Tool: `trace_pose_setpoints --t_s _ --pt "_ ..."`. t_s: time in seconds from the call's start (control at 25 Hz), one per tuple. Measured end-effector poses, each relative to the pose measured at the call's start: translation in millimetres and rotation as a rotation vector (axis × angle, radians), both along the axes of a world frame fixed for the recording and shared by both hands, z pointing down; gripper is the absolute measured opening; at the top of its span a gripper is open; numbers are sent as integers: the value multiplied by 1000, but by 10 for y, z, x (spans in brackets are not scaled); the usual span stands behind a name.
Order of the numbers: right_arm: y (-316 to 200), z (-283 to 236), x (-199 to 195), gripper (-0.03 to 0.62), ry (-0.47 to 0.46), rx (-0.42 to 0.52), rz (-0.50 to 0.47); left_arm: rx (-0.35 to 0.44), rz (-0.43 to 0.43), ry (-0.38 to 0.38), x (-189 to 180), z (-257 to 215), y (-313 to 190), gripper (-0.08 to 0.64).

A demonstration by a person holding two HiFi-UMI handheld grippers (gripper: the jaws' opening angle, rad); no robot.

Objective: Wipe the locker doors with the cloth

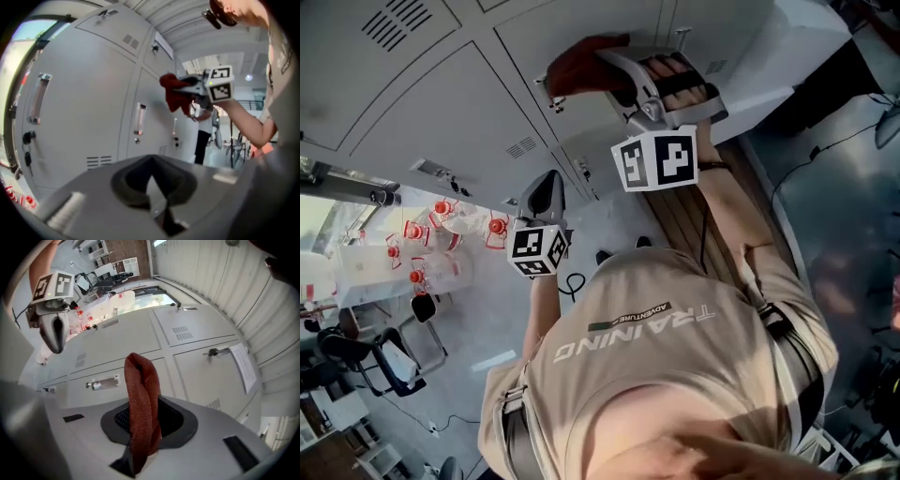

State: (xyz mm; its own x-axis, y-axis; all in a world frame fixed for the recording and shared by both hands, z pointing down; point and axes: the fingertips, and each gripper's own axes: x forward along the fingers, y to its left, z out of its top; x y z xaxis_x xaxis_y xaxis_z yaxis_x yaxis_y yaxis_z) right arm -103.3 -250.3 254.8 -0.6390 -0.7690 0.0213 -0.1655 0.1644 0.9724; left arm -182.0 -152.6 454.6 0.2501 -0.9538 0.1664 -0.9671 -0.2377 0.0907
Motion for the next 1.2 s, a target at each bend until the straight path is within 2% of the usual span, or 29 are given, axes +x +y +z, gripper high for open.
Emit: trace_pose_setpoints --t_s 0.2,0.36,0.52,0.84,1.2 --pt "-231 -834 174 57 -99 147 71 22 55 -13 234 -83 -98 6" --pt "-492 -910 97 57 -78 153 91 32 62 -26 253 -140 -120 6" --pt "-746 -568 12 57 8 103 104 33 53 12 246 -155 -129 6" --pt "-776 220 -9 57 55 37 98 -10 14 35 128 -2 -80 6" --pt "-768 1692 -75 57 174 -242 87 -52 -10 41 -2 155 -105 6"
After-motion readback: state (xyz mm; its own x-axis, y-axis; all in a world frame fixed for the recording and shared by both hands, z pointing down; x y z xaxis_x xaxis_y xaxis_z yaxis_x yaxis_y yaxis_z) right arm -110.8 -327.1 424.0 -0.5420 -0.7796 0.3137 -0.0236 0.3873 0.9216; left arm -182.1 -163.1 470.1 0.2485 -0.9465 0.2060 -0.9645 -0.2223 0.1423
